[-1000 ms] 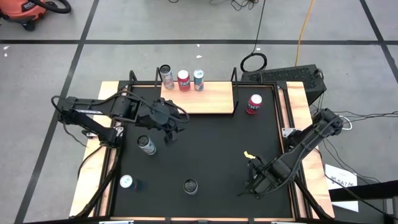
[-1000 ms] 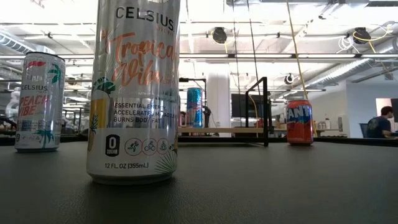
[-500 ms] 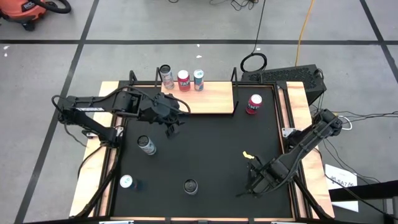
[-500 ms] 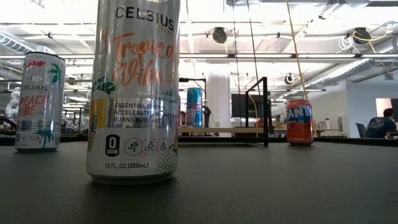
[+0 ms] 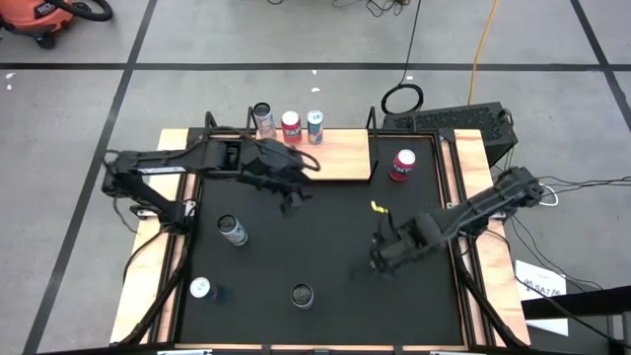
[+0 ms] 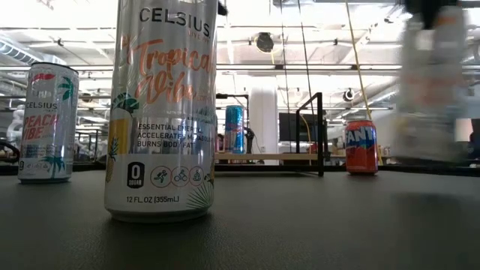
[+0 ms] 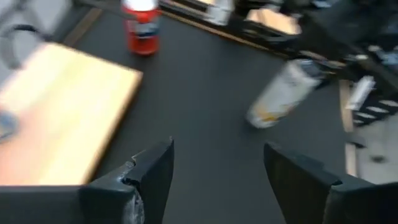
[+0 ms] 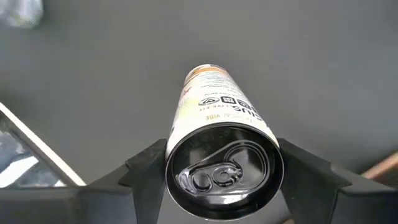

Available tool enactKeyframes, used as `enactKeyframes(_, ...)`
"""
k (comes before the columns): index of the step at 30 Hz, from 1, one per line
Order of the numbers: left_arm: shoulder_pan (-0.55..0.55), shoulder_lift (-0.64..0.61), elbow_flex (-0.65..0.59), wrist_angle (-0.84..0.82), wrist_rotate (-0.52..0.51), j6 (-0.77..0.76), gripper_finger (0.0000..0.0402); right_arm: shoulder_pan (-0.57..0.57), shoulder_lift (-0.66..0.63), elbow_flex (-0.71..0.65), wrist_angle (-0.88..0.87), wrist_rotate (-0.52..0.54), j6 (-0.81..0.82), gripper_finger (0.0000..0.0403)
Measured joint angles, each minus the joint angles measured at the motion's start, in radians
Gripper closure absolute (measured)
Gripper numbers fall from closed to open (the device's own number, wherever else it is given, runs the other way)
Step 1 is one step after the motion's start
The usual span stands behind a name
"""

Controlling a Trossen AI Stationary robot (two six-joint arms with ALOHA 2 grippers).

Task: Place canned beverage on shelf
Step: Put the right white-yellow soda can on the shelf

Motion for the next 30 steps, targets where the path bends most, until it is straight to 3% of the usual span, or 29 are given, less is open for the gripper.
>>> enactKeyframes(4, 0.003, 0.084, 0.000, 0.067, 0.118, 0.024, 0.0118, -0.081, 0.000, 0.081, 0.003, 0.065, -0.170, 0.0160)
enactKeyframes(8, 0.001, 0.154, 0.000, 0.103, 0.165, 0.088, 0.0074, -0.151, -0.001, 0.178, 0.005, 0.127, -0.307, 0.0160)
enactKeyframes(15, 0.024, 0.201, 0.000, 0.158, 0.184, 0.210, 0.0019, -0.255, -0.001, 0.268, 0.061, 0.135, -0.491, 0.0160)
enactKeyframes(20, 0.068, 0.217, 0.000, 0.189, 0.216, 0.280, 0.0013, -0.320, -0.001, 0.273, 0.157, 0.130, -0.565, 0.0160)
enactKeyframes(25, 0.127, 0.237, 0.000, 0.208, 0.392, 0.313, 0.0013, -0.374, -0.001, 0.273, 0.211, 0.130, -0.612, 0.0160)
enactKeyframes(30, 0.170, 0.246, 0.000, 0.213, 0.415, 0.340, 0.0027, -0.418, -0.001, 0.273, 0.242, 0.124, -0.639, 0.0160)
